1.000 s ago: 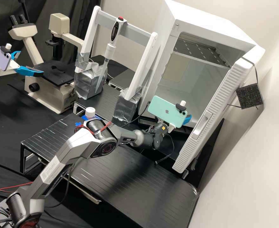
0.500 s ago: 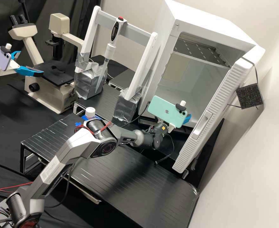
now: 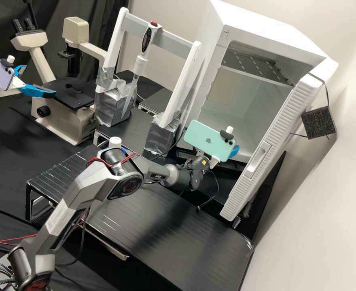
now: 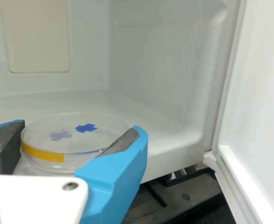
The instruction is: Move the petri dish to the microscope
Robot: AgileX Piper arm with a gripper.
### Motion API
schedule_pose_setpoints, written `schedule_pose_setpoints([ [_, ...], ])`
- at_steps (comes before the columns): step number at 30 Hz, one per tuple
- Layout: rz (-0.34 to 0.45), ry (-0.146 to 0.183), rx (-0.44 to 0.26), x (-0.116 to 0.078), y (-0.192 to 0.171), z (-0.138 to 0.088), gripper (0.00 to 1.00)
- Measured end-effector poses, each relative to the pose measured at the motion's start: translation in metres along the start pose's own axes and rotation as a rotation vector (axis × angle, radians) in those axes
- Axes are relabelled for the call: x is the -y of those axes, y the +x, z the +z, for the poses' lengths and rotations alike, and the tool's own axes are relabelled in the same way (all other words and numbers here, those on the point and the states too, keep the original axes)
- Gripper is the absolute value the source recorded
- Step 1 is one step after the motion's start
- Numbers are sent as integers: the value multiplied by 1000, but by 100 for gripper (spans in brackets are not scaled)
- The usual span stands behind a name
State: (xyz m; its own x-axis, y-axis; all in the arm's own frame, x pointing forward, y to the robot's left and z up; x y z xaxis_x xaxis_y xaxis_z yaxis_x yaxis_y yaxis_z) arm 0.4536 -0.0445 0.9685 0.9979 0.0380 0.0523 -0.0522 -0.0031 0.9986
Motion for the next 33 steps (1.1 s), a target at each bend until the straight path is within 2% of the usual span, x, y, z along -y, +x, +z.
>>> schedule_pose_setpoints([
  [8,21,-1,-63,-9,-23,-14,0],
  [13,0,-9,-94,-4,-37,-17,0],
  [17,-26,-18,-96,0,-50,-14,0],
  [29,-56,-5,-93,3,-103,8,0],
  [33,-45,6,-121,3,-124,8,0],
])
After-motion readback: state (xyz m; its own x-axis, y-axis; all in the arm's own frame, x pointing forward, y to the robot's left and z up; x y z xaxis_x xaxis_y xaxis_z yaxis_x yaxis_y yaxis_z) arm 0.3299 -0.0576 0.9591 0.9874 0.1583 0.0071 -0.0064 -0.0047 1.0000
